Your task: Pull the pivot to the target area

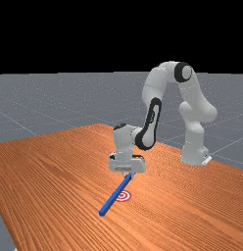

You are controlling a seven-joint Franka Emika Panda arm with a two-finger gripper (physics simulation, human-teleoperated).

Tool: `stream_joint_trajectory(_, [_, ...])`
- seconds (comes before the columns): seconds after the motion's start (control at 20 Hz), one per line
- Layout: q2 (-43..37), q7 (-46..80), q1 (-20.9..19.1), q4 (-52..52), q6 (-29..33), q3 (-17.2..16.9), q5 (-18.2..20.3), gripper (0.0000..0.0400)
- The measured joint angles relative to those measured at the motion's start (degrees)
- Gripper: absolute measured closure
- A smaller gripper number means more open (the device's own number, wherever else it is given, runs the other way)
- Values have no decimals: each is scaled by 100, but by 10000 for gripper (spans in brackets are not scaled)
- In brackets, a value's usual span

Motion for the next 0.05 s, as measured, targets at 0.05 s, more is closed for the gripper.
stream_joint_trajectory(0.05, [23,64,23,60,-258,-36,-55,194])
